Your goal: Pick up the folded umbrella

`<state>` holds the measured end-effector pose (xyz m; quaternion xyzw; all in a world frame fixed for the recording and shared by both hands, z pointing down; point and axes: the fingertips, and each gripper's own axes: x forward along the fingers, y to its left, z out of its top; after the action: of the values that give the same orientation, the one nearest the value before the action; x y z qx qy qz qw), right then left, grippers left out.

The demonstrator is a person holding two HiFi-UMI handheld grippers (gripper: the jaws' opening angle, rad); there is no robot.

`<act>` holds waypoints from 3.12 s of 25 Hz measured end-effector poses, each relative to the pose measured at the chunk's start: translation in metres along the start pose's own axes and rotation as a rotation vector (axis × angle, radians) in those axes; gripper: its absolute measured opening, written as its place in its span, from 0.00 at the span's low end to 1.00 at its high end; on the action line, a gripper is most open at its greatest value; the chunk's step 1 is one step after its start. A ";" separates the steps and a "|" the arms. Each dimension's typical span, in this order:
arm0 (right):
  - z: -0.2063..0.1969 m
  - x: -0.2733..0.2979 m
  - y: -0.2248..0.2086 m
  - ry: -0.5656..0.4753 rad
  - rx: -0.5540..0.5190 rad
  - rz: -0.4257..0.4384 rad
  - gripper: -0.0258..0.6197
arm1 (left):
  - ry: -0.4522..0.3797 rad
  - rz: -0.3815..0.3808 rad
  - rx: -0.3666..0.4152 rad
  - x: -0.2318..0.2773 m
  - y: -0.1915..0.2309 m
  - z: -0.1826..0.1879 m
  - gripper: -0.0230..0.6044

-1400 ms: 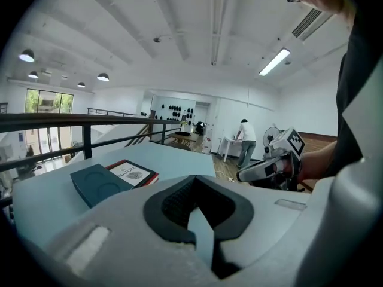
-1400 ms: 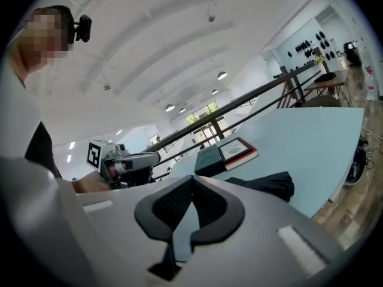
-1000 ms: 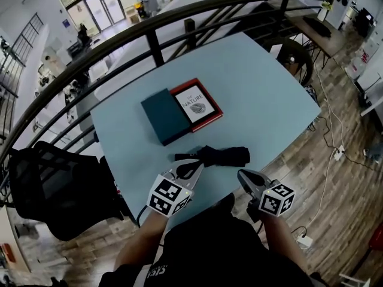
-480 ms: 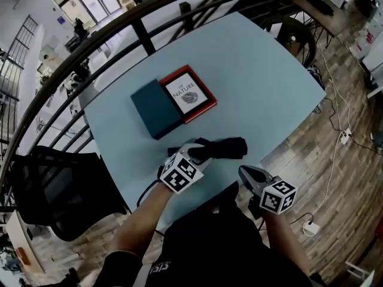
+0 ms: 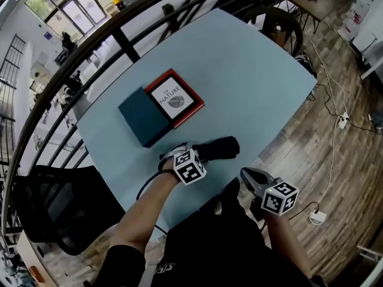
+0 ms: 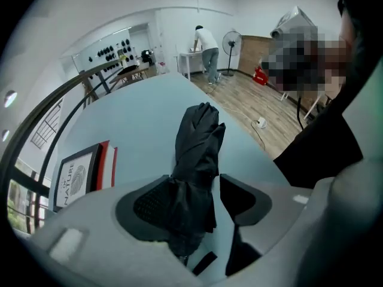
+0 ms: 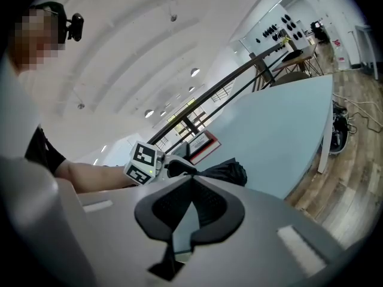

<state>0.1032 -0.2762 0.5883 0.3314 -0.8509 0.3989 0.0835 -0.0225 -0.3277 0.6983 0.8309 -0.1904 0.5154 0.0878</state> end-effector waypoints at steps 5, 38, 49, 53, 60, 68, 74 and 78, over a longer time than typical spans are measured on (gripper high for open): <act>-0.009 -0.011 -0.013 -0.009 0.029 -0.034 0.04 | 0.060 0.012 0.078 0.015 0.012 -0.004 0.47; 0.059 0.006 -0.044 0.086 -0.033 0.157 0.04 | 0.230 -0.005 -0.118 -0.005 -0.009 0.002 0.46; 0.115 0.053 0.039 0.045 -0.195 0.243 0.04 | -0.134 0.200 -0.498 -0.163 0.050 -0.025 0.46; 0.113 0.063 0.063 0.048 -0.215 0.269 0.04 | -0.304 0.260 -0.583 -0.213 0.055 -0.027 0.46; 0.104 0.077 0.098 0.055 -0.244 0.291 0.04 | -0.632 0.386 -0.691 -0.283 0.050 -0.011 0.46; 0.106 0.083 0.130 0.063 -0.327 0.302 0.04 | -0.733 0.502 -0.670 -0.310 0.041 -0.020 0.46; 0.120 0.076 0.152 0.036 -0.414 0.309 0.04 | -0.870 0.528 -0.710 -0.335 0.042 -0.038 0.46; 0.135 0.065 0.165 0.001 -0.432 0.317 0.04 | -1.000 0.554 -0.733 -0.363 0.049 -0.039 0.46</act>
<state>-0.0338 -0.3313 0.4216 0.1682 -0.9576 0.2162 0.0894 -0.2187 -0.2767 0.3903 0.8063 -0.5765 -0.0253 0.1297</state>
